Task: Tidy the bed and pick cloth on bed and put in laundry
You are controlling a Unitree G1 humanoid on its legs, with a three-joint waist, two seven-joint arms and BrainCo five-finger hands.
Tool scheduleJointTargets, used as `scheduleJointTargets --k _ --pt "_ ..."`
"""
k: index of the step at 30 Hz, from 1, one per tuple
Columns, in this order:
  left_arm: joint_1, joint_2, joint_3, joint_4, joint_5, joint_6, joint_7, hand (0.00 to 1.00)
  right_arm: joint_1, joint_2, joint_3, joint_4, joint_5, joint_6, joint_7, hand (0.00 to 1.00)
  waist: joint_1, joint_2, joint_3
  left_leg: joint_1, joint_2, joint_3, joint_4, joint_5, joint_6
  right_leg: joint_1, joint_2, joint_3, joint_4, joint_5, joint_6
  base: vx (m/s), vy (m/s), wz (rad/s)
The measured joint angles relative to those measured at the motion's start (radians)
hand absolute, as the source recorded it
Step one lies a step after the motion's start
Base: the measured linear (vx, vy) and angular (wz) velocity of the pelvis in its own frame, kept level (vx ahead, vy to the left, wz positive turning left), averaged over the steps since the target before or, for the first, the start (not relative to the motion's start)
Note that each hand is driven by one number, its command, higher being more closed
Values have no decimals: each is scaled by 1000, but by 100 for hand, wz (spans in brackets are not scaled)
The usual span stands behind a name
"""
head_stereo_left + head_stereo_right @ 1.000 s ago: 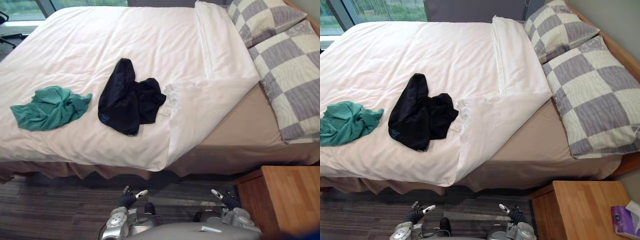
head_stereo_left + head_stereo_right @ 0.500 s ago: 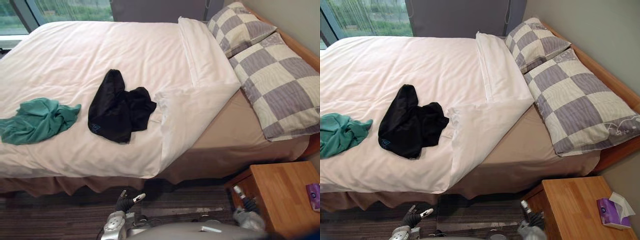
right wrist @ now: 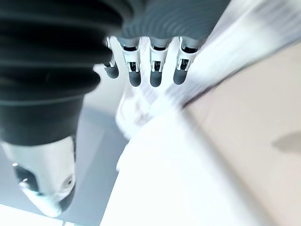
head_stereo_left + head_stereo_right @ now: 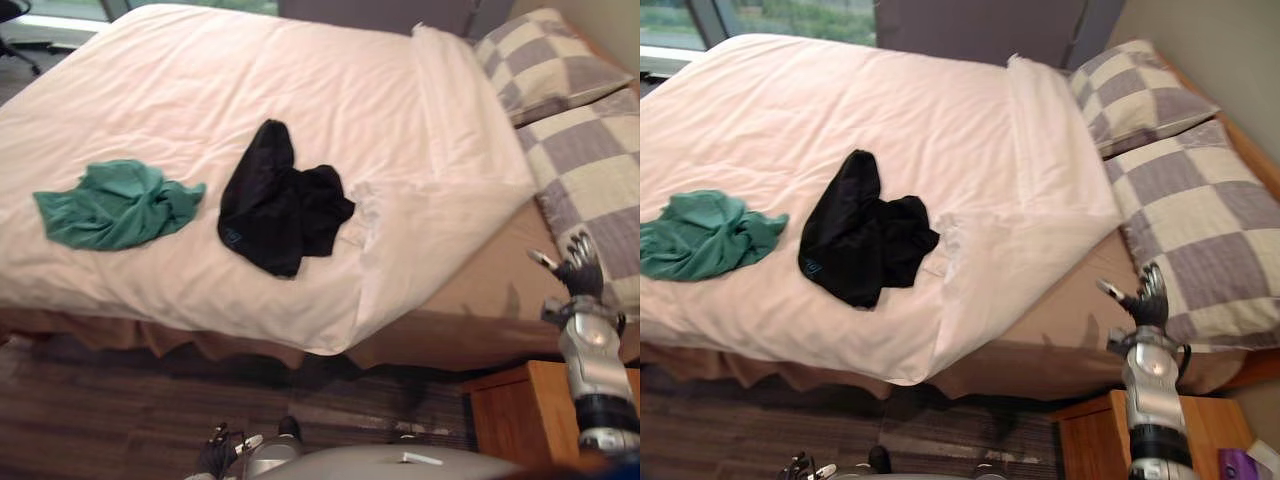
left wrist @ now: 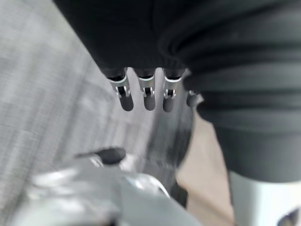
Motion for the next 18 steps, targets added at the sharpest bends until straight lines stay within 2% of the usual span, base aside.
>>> scheduleJointTargets --k 5,9,12,18 --pt "15 11 21 -18 0 -1 5 0 -204 -37 91 66 -7 39 25 0 24 3 31 -33 2 -52 0 14 9 -26 9 -2 28 6 -9 34 9 32" --pt "-13 17 44 -50 0 -4 -2 0 -404 -97 154 130 -51 68 22 0 47 6 115 -112 20 -76 1 48 15 -84 24 -4 24 31 -39 -55 -7 18" --pt "-50 30 65 -61 -2 -15 -4 0 -523 -132 200 172 -104 84 15 0 71 10 175 -148 19 -79 1 58 19 -109 25 -4 12 36 -36 -77 8 11" --pt "-108 42 64 -103 -3 -49 -3 0 -722 -196 316 212 -200 96 8 0 77 38 277 -264 19 -86 72 69 24 -171 22 0 -18 36 -36 -60 7 8"
